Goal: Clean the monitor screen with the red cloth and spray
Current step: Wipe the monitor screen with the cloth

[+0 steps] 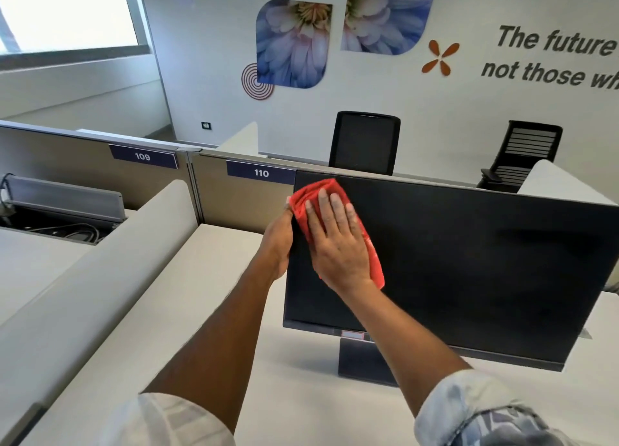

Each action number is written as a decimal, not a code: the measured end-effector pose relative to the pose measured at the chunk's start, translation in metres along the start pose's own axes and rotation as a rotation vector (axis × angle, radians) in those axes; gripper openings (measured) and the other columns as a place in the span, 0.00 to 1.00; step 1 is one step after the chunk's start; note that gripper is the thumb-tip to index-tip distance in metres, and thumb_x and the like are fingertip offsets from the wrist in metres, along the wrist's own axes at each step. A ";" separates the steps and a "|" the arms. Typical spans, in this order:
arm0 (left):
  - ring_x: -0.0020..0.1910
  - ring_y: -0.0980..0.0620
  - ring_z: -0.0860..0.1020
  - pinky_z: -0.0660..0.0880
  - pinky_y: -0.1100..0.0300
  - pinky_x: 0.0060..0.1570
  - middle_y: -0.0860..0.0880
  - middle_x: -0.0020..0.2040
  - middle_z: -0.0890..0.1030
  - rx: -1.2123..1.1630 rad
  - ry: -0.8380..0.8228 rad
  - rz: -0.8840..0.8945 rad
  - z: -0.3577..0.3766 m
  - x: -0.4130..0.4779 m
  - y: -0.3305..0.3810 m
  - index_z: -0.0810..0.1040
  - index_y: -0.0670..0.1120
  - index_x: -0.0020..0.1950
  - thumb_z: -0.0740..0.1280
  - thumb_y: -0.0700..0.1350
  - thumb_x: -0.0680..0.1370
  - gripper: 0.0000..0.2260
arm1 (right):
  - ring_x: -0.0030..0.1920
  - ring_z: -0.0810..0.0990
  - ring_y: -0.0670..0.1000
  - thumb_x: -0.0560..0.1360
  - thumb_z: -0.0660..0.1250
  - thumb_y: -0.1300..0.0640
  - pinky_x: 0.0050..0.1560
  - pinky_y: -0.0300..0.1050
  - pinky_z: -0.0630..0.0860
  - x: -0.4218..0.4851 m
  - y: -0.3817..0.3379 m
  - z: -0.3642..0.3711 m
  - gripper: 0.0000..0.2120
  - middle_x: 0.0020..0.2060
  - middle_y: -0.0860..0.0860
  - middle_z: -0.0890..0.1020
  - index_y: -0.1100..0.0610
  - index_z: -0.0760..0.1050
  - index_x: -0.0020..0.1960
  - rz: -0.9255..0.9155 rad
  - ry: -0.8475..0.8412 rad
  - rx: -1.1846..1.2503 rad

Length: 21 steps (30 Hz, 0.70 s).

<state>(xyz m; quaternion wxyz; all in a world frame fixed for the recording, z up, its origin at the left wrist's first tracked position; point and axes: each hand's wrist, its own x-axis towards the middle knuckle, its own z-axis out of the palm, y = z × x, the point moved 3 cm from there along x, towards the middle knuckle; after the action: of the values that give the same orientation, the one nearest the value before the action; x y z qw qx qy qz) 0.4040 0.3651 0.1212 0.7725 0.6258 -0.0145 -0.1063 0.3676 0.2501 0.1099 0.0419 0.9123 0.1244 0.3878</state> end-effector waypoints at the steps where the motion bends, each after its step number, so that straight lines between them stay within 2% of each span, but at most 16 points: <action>1: 0.53 0.53 0.81 0.77 0.57 0.51 0.52 0.51 0.84 0.014 0.017 -0.010 -0.002 0.000 -0.001 0.81 0.54 0.52 0.55 0.65 0.78 0.21 | 0.79 0.47 0.59 0.82 0.54 0.50 0.78 0.57 0.45 -0.014 -0.006 0.007 0.29 0.79 0.57 0.51 0.56 0.49 0.80 -0.030 -0.029 -0.002; 5: 0.49 0.53 0.81 0.76 0.60 0.45 0.55 0.50 0.82 0.020 0.049 -0.029 -0.003 -0.002 -0.002 0.77 0.54 0.54 0.54 0.66 0.77 0.20 | 0.79 0.44 0.59 0.81 0.59 0.51 0.77 0.58 0.43 -0.084 -0.027 0.037 0.34 0.79 0.57 0.47 0.57 0.47 0.80 -0.177 -0.183 -0.004; 9: 0.52 0.57 0.75 0.69 0.57 0.55 0.57 0.58 0.75 0.038 0.070 -0.031 -0.002 -0.005 -0.006 0.73 0.56 0.56 0.53 0.63 0.79 0.16 | 0.79 0.46 0.59 0.77 0.65 0.54 0.75 0.58 0.45 -0.160 -0.031 0.052 0.38 0.79 0.55 0.54 0.57 0.49 0.80 -0.345 -0.410 -0.035; 12: 0.61 0.53 0.72 0.66 0.53 0.63 0.54 0.65 0.73 0.075 0.083 -0.091 -0.006 -0.010 -0.018 0.70 0.52 0.66 0.52 0.62 0.79 0.22 | 0.78 0.49 0.58 0.76 0.68 0.52 0.74 0.57 0.46 -0.177 -0.024 0.050 0.40 0.78 0.54 0.57 0.56 0.49 0.80 -0.372 -0.485 -0.047; 14: 0.68 0.48 0.69 0.65 0.50 0.67 0.53 0.70 0.71 0.117 0.084 -0.142 -0.006 -0.015 -0.030 0.68 0.51 0.69 0.52 0.63 0.79 0.24 | 0.78 0.53 0.59 0.74 0.70 0.50 0.74 0.58 0.47 -0.174 -0.021 0.050 0.43 0.78 0.55 0.57 0.56 0.48 0.80 -0.378 -0.517 -0.042; 16: 0.69 0.47 0.69 0.66 0.49 0.66 0.51 0.71 0.70 0.149 0.075 -0.170 -0.007 -0.019 -0.040 0.67 0.52 0.70 0.51 0.64 0.79 0.25 | 0.78 0.55 0.60 0.73 0.71 0.49 0.74 0.58 0.49 -0.167 -0.019 0.047 0.45 0.78 0.55 0.57 0.56 0.48 0.79 -0.386 -0.526 -0.043; 19: 0.58 0.51 0.76 0.71 0.53 0.58 0.50 0.68 0.74 0.155 0.075 -0.190 -0.012 -0.022 -0.052 0.70 0.52 0.67 0.49 0.66 0.78 0.27 | 0.79 0.52 0.61 0.76 0.68 0.53 0.75 0.60 0.46 -0.143 -0.013 0.038 0.40 0.79 0.56 0.55 0.57 0.49 0.79 -0.338 -0.438 -0.032; 21: 0.54 0.52 0.76 0.72 0.52 0.57 0.49 0.67 0.75 0.157 0.068 -0.200 -0.015 -0.025 -0.060 0.70 0.52 0.68 0.49 0.68 0.76 0.29 | 0.79 0.49 0.62 0.79 0.63 0.54 0.76 0.60 0.44 -0.112 -0.011 0.031 0.36 0.79 0.58 0.52 0.58 0.47 0.80 -0.279 -0.361 -0.029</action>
<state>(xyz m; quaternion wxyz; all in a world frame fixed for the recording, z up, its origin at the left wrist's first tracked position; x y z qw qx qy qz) 0.3729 0.3726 0.0624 0.7067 0.6861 0.0657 -0.1601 0.3125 0.2327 0.0085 0.1296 0.9403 0.2342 0.2104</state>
